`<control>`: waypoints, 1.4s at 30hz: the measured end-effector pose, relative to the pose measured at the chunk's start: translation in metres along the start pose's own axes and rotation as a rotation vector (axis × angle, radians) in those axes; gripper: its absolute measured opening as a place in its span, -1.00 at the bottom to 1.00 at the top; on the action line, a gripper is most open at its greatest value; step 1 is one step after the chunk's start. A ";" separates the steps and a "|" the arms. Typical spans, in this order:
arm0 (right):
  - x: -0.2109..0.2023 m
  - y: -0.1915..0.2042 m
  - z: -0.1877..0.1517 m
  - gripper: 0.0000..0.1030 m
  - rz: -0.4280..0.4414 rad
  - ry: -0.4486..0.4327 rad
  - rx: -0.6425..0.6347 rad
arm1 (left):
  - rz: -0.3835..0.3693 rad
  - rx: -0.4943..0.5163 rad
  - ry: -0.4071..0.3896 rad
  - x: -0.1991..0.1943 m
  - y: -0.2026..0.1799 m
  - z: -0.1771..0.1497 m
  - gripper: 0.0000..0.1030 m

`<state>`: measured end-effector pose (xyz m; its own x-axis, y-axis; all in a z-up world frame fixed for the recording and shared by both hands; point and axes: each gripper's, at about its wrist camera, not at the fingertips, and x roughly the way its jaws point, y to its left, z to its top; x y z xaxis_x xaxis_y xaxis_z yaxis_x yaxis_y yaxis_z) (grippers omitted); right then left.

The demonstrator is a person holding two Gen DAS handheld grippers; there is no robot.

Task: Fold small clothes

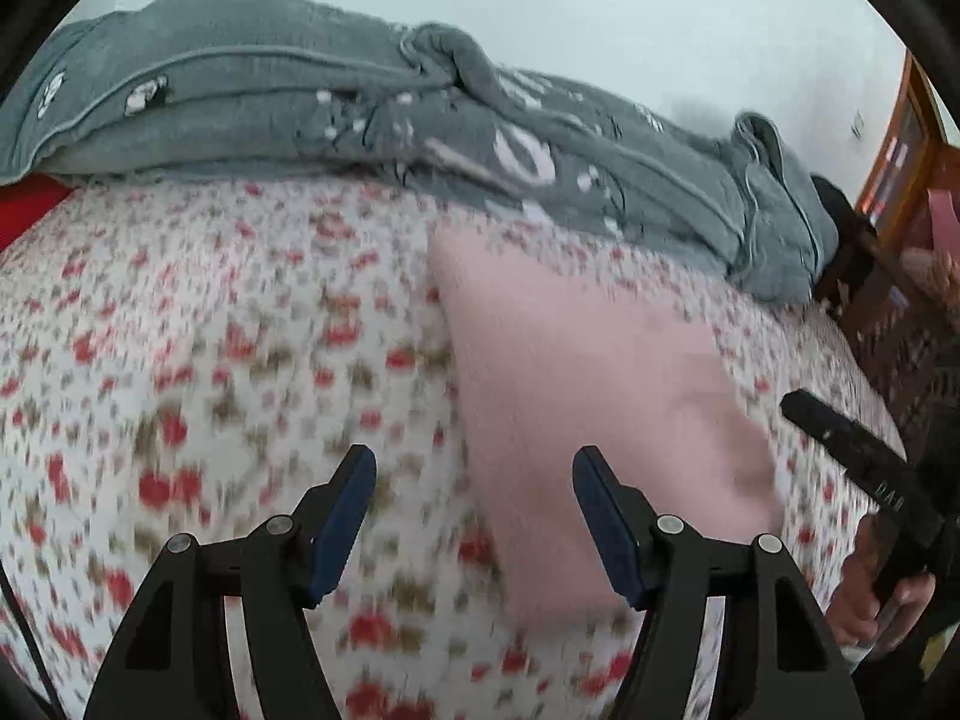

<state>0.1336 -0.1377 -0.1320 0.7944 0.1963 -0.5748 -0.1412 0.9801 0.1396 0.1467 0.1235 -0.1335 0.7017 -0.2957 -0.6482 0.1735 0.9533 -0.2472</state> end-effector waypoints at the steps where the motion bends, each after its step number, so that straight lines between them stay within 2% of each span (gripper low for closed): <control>1: 0.009 0.003 0.010 -0.13 -0.005 -0.003 -0.008 | 0.002 0.006 -0.015 0.004 -0.004 0.011 0.29; 7: 0.053 0.010 0.056 -0.14 -0.016 -0.003 -0.019 | -0.008 0.028 -0.028 0.048 -0.020 0.073 0.27; 10: 0.072 0.008 0.065 -0.14 -0.018 0.008 -0.023 | 0.018 0.058 -0.025 0.076 -0.026 0.090 0.06; 15: 0.124 -0.004 0.051 -0.23 -0.007 0.118 -0.023 | 0.059 0.053 0.051 0.130 -0.026 0.089 -0.04; 18: 0.148 -0.012 0.039 -0.25 -0.012 0.174 -0.008 | 0.075 0.055 0.087 0.147 -0.024 0.080 -0.10; 23: 0.151 -0.014 0.037 -0.25 -0.011 0.166 -0.005 | 0.052 0.051 0.084 0.147 -0.021 0.080 -0.10; 28: 0.148 -0.016 0.038 -0.25 -0.023 0.173 -0.007 | 0.072 0.057 0.078 0.142 -0.023 0.078 -0.10; 31: 0.130 -0.017 0.042 -0.25 -0.042 0.157 -0.001 | 0.049 0.051 0.066 0.127 -0.023 0.074 -0.06; 35: 0.089 -0.004 0.042 -0.25 -0.029 0.080 -0.024 | 0.025 0.046 0.048 0.102 -0.026 0.060 0.04; 37: 0.070 0.005 0.034 -0.22 -0.002 0.044 -0.021 | 0.025 0.040 0.022 0.089 -0.026 0.049 0.17; 39: 0.062 0.015 0.021 -0.17 0.007 0.018 -0.030 | 0.038 0.036 -0.011 0.079 -0.025 0.035 0.19; 42: 0.070 0.027 -0.001 -0.10 -0.043 0.035 -0.083 | 0.080 0.070 -0.005 0.081 -0.027 0.014 0.20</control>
<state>0.1853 -0.0974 -0.1694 0.7797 0.1536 -0.6070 -0.1571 0.9864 0.0478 0.2086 0.0747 -0.1692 0.7188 -0.2182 -0.6601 0.1645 0.9759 -0.1435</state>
